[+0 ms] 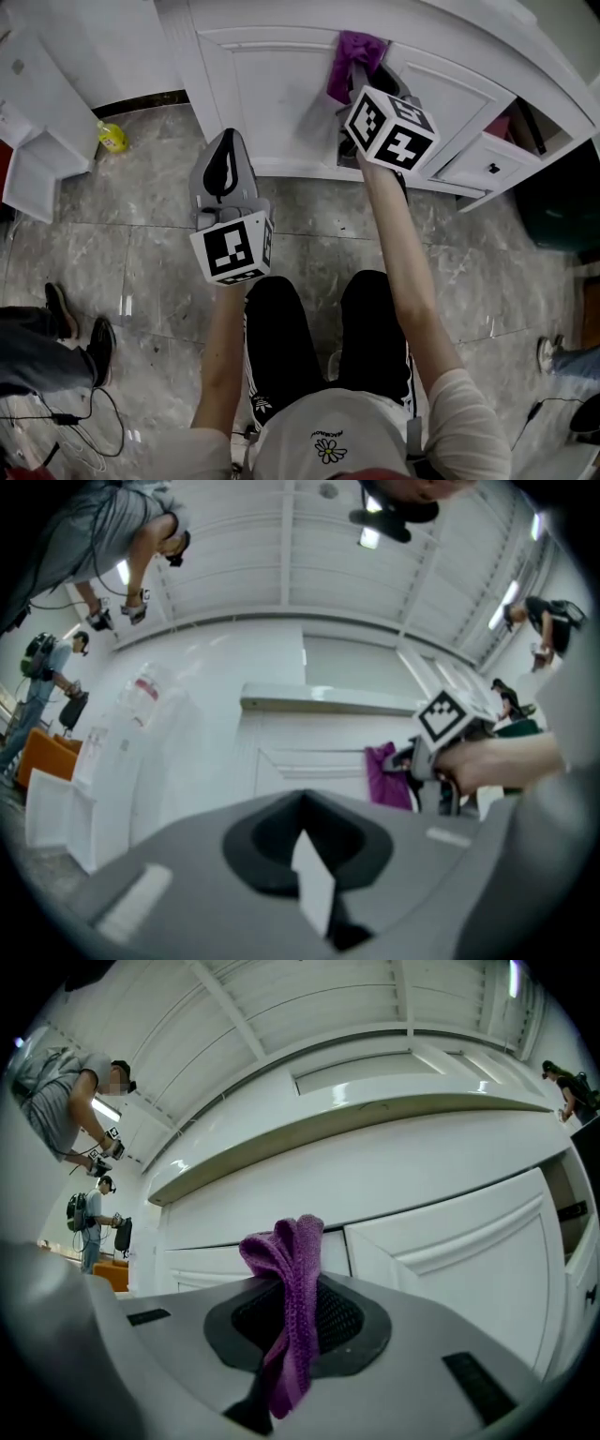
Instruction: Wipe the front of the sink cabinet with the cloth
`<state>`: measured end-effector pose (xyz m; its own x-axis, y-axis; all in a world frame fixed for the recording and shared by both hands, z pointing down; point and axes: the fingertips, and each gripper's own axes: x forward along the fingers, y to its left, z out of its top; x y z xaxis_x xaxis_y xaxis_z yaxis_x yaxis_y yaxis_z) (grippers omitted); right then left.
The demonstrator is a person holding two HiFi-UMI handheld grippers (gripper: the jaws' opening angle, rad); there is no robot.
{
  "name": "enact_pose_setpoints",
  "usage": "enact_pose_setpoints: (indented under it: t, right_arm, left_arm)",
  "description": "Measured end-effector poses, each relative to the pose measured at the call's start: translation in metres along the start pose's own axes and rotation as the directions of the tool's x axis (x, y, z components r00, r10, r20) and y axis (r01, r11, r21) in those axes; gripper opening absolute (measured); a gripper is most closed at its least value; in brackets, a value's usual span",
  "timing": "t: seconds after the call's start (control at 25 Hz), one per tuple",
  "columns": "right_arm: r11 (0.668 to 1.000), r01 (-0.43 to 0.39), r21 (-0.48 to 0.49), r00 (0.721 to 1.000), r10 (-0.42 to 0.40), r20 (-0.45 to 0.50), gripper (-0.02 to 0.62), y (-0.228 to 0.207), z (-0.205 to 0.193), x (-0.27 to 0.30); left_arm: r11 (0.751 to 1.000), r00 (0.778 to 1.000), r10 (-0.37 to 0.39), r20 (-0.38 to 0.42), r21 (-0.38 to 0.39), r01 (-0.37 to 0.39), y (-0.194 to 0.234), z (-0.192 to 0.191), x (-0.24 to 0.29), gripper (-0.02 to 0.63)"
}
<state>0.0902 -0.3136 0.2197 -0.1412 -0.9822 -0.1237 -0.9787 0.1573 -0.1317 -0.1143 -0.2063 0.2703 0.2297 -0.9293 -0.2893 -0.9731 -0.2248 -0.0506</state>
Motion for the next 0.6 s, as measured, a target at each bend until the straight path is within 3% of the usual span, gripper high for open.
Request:
enact_pose_setpoints:
  t: [0.4,0.6]
  right_arm:
    - [0.999,0.03,0.03,1.0,-0.029,-0.008,0.051,-0.016,-0.001,-0.006]
    - [0.998,-0.061,0.014,0.998,0.061,-0.003,0.051,0.016,-0.002,-0.016]
  left_arm:
    - [0.999,1.0,0.01,-0.005,0.038,-0.01,0.007,0.005,-0.006,0.005]
    - [0.999,1.0,0.024,-0.008,0.028,-0.023,0.015,0.001,-0.009,0.005]
